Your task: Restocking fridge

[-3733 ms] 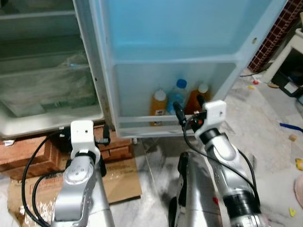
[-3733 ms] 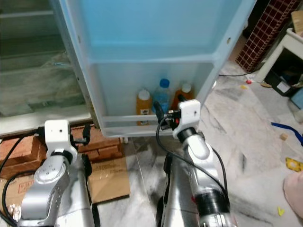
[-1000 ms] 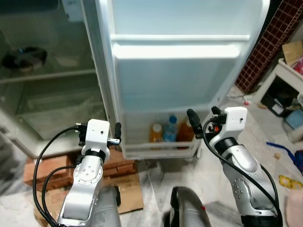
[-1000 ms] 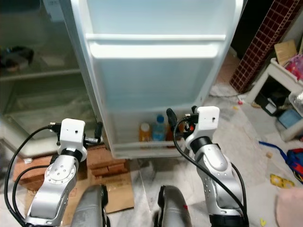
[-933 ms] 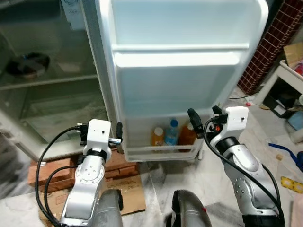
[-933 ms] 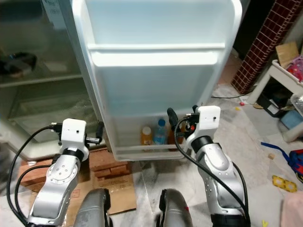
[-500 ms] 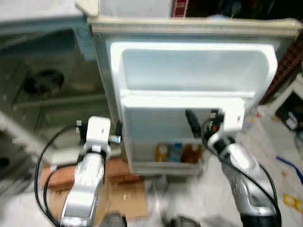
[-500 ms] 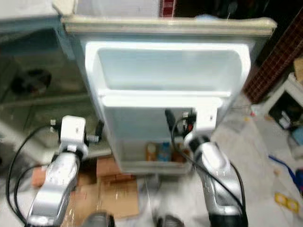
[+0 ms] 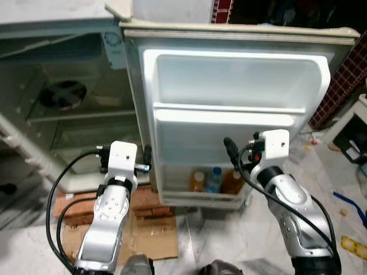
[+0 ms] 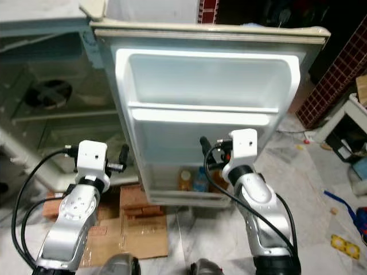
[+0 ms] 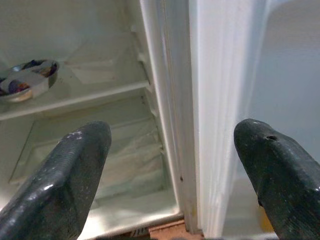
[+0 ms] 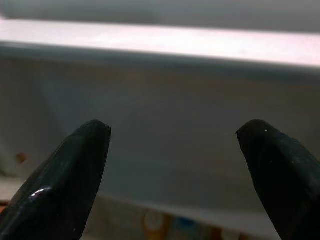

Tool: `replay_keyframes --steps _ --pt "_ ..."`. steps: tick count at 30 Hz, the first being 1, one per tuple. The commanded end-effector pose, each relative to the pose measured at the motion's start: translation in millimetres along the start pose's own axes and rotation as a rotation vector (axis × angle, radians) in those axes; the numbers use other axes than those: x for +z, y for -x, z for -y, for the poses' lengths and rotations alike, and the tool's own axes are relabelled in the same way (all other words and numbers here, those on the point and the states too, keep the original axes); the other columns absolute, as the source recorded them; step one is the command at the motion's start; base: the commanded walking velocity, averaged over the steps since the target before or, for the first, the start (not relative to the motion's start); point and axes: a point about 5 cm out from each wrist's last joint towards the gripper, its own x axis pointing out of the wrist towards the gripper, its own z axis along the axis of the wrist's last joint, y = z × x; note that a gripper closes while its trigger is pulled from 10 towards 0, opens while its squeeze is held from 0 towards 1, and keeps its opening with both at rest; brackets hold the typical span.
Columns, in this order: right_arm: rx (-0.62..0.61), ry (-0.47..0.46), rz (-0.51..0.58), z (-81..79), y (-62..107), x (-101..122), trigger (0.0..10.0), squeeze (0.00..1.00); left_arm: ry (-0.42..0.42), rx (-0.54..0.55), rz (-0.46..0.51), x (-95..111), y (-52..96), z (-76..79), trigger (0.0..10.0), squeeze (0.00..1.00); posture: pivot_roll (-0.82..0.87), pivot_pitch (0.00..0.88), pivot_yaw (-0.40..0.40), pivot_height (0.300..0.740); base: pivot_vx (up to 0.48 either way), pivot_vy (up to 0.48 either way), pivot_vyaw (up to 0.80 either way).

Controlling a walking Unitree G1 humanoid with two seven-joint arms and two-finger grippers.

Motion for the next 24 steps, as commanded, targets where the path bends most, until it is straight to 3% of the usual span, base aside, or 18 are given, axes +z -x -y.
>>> replay_keyframes --steps 1,4,7,17,24 --pt "0.007 0.026 -0.003 -1.0 -2.6 3 10.0 0.00 -0.005 -0.011 -0.002 -1 0.2 1.7 10.0 0.00 0.01 0.000 -0.014 0.740 -0.285 0.000 0.00" --pt "0.000 0.043 0.017 0.1 -2.3 4 10.0 0.00 -0.003 -0.010 -0.002 -1 0.0 2.1 10.0 0.00 0.01 0.000 -0.015 0.740 -0.182 0.000 0.00" --pt "-0.005 -0.016 0.048 2.8 -1.5 7 10.0 0.00 -0.002 -0.009 -0.004 -2 -0.3 2.1 10.0 0.00 0.01 0.000 -0.013 0.740 0.000 0.000 0.00" --pt "-0.080 -0.011 0.036 12.6 -1.1 1 10.0 0.00 0.017 -0.011 -0.028 -8 -0.6 3.0 10.0 0.00 0.00 0.000 0.000 0.740 0.000 0.000 0.00" --pt "-0.065 -0.003 0.061 11.1 -7.6 6 10.0 0.00 0.013 -0.017 -0.005 -3 -7.1 4.6 10.0 0.00 0.00 0.000 0.001 0.740 0.000 -0.355 0.00"
